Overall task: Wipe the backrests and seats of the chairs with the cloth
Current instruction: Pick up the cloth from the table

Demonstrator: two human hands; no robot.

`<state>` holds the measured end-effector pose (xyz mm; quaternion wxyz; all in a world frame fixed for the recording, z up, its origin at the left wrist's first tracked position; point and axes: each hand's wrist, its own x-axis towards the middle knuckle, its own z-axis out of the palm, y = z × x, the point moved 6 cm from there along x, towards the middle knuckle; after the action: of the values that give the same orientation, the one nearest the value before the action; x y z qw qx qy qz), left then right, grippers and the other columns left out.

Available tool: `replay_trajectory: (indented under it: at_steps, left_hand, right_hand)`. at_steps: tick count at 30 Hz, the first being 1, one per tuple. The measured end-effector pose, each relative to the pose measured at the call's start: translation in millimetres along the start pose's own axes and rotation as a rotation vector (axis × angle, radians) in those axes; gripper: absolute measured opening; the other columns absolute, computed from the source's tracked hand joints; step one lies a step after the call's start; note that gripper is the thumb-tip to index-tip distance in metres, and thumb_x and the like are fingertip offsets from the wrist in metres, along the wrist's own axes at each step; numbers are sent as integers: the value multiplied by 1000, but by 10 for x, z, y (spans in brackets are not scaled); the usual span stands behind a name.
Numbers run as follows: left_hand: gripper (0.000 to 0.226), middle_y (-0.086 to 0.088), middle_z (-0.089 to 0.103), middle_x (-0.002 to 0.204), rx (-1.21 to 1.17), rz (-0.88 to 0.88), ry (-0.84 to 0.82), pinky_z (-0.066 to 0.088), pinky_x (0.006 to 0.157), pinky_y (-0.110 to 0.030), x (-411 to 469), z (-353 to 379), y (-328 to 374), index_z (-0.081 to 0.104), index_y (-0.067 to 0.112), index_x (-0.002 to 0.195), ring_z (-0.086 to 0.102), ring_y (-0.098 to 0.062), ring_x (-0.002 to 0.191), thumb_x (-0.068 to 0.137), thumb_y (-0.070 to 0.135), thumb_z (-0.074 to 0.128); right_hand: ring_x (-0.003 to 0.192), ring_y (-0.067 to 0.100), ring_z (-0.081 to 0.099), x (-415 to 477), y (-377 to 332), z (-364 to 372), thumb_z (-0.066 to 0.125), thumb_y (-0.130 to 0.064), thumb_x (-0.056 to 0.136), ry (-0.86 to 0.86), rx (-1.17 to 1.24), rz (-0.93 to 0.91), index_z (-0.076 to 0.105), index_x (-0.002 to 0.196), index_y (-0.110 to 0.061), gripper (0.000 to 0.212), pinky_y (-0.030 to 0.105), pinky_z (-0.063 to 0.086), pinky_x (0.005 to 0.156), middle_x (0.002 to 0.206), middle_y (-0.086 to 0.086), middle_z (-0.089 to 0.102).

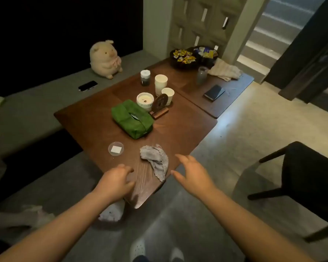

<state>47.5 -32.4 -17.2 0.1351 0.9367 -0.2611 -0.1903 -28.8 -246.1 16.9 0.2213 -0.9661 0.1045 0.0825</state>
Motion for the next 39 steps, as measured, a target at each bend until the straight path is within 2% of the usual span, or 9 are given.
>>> replay_trajectory:
  at_steps: [7, 12, 16, 21, 25, 29, 33, 36, 39]
  left_hand:
    - [42, 0, 58, 121, -79, -113, 12, 45, 82, -25, 136, 176, -345, 57, 19, 130, 58, -16, 105, 92, 37, 57]
    - [37, -1, 60, 115, -120, -171, 21, 48, 81, -26, 184, 281, -473, 61, 18, 124, 60, -16, 100, 91, 34, 59]
    - [33, 2, 60, 107, -162, -195, 16, 46, 75, -23, 218, 369, -531, 63, 19, 120, 60, -13, 92, 90, 34, 61]
    - [33, 6, 56, 100, -169, -222, -5, 44, 71, -21, 246, 446, -620, 62, 21, 120, 56, -9, 85, 91, 38, 59]
    - [34, 6, 58, 103, -182, -232, 5, 45, 72, -20, 268, 459, -681, 63, 22, 120, 56, -8, 87, 90, 37, 61]
    - [33, 9, 54, 99, -171, -229, -6, 40, 68, -15, 294, 457, -689, 62, 22, 120, 54, -5, 84, 91, 39, 61]
    - [30, 10, 52, 95, -159, -209, -8, 38, 64, -16, 337, 393, -625, 63, 23, 116, 54, -5, 82, 90, 38, 61]
    - [31, 8, 53, 97, -163, -177, -28, 36, 64, -17, 383, 343, -522, 63, 21, 117, 55, -7, 83, 90, 36, 62]
    - [31, 6, 55, 103, -169, -116, -50, 34, 64, -16, 443, 283, -343, 62, 20, 118, 54, -7, 85, 91, 34, 62]
  right_hand:
    - [141, 29, 25, 612, -139, 541, 56, -35, 95, -107, -11, -117, 37, 148, -20, 58, 35, 25, 115, 154, 13, 27]
    - [146, 34, 12, 1036, -115, 963, 47, -36, 99, -131, -63, -126, 34, 149, -24, 53, 49, 20, 117, 160, 10, 16]
    - [147, 34, 9, 1275, -36, 1252, 41, -43, 100, -145, -69, -77, 31, 149, -25, 53, 51, 19, 117, 161, 9, 12]
    - [141, 33, 23, 1431, 39, 1424, 41, -51, 97, -72, -156, -102, 32, 149, -24, 59, 47, 28, 107, 157, 10, 23]
    - [120, 34, 44, 1555, 69, 1381, 52, -49, 94, 25, -178, -185, 49, 139, -19, 54, 42, 43, 90, 140, 13, 46]
    - [101, 28, 52, 1637, 113, 1274, 54, -43, 96, 27, -28, -184, 58, 130, -17, 44, 34, 44, 75, 118, 10, 55]
    - [88, 20, 57, 1538, 193, 1057, 53, -44, 96, 76, 198, -63, 67, 115, -20, 33, 28, 36, 64, 99, 1, 57]
    - [80, 15, 56, 1294, 307, 903, 53, -45, 96, 133, 306, 14, 69, 105, -22, 29, 28, 35, 62, 90, -5, 54]
    - [80, 12, 56, 961, 474, 787, 52, -45, 96, 177, 436, 106, 69, 98, -20, 30, 31, 44, 69, 88, 0, 60]
